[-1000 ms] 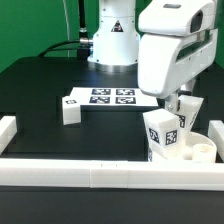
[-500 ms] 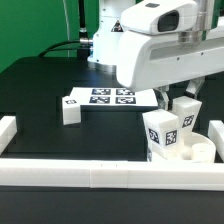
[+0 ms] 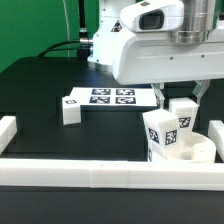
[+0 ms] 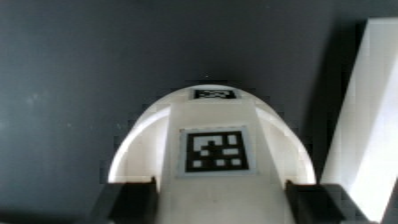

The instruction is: Assemble stool

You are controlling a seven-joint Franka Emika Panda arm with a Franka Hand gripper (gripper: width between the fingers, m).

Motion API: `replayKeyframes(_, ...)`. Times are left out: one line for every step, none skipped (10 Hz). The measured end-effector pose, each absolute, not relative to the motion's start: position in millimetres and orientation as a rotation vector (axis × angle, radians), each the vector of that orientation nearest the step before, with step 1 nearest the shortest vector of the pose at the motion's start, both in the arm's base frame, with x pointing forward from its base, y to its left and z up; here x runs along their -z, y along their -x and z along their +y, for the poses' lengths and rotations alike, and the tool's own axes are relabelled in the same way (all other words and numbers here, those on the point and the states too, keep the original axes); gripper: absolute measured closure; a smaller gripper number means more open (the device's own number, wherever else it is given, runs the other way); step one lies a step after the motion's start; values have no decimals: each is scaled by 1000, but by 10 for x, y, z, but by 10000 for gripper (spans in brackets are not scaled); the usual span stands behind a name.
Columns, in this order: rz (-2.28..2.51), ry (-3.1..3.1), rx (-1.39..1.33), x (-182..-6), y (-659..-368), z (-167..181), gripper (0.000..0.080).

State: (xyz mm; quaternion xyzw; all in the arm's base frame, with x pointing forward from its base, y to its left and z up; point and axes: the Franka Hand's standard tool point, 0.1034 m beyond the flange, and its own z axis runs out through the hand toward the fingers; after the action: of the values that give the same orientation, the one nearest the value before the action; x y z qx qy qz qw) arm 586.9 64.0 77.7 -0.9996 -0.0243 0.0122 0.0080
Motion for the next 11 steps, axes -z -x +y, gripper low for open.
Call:
replayKeyframes(58, 3124, -39, -777, -5868, 648, 459)
replayKeyframes(162, 3121, -40, -777, -5867, 653, 459)
replayKeyframes(240, 3117, -41, -777, -5867, 657, 458)
replayKeyframes(318, 3110, -42, -777, -5866, 662, 458)
replayKeyframes(414, 3096, -43, -777, -5866, 670, 458)
replayKeyframes(501, 3078, -46, -777, -5865, 681, 458)
replayKeyframes(618, 3054, -48, -777, -5864, 694, 458)
replayKeyframes(728, 3024, -52, -777, -5862, 710, 458)
replayKeyframes(823, 2996, -56, -777, -5861, 722, 458)
replayKeyframes(919, 2960, -62, -778, -5860, 741, 458)
replayKeyframes(1048, 2907, -70, -778, -5857, 769, 458)
